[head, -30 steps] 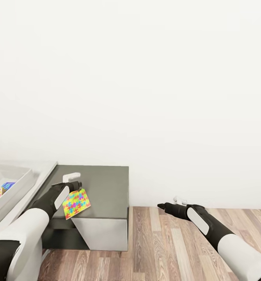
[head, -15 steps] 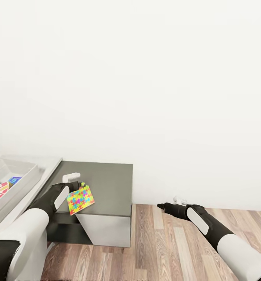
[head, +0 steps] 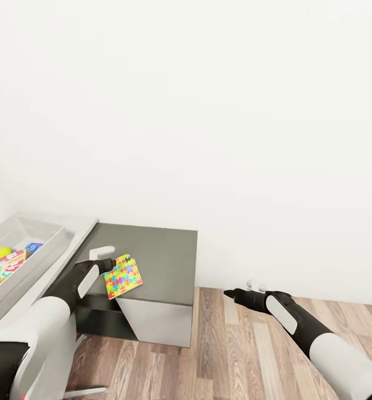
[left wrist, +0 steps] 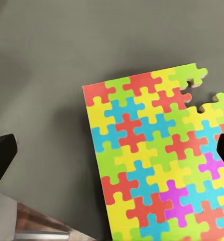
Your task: Put all the toys in the child's room - the three board games (two on the bed and one on the table), the two jigsaw puzzles on the table, and the tennis ball on the table - inside the toy box on the table in the child's room.
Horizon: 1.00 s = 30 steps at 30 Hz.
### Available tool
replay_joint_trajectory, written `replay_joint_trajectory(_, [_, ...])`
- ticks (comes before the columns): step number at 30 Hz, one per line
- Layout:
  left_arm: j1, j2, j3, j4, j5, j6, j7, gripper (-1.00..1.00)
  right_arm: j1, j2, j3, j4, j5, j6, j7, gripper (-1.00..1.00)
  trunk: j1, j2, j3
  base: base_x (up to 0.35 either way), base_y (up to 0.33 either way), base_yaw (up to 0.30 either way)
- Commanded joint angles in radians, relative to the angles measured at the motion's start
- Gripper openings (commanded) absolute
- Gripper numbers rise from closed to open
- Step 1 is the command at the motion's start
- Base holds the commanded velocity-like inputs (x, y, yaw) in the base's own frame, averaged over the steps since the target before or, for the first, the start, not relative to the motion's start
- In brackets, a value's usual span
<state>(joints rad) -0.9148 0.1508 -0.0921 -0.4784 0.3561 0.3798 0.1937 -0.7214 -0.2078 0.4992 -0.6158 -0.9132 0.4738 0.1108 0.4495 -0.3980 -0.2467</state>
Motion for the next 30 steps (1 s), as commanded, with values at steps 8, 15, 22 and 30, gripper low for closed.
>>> replay_joint_trajectory(8, [-0.001, 0.000, -0.010, -0.002, 0.009, 0.003, 0.008, 1.00, -0.001, -0.004, 0.003, -0.001, -0.002, 0.001, 0.001, 1.00, 0.001, -0.002, -0.014, 0.000, 0.000, 0.128])
replay_joint_trajectory(15, [-0.001, 0.000, -0.011, -0.002, 0.010, 0.002, 0.007, 1.00, -0.001, -0.005, 0.002, 0.000, -0.004, -0.011, 0.000, 1.00, 0.001, -0.002, -0.024, 0.000, 0.000, 0.109])
replay_joint_trajectory(22, [-0.001, -0.006, -0.011, -0.002, 0.009, 0.002, 0.007, 1.00, -0.001, -0.005, 0.002, 0.001, -0.003, -0.025, 0.000, 1.00, 0.001, -0.002, -0.034, 0.000, 0.000, 0.095])
replay_joint_trajectory(30, [-0.001, -0.008, -0.012, -0.002, 0.010, 0.001, 0.007, 1.00, -0.001, -0.005, 0.002, 0.014, -0.004, -0.027, 0.000, 1.00, 0.001, -0.002, -0.046, 0.000, 0.000, 0.093])
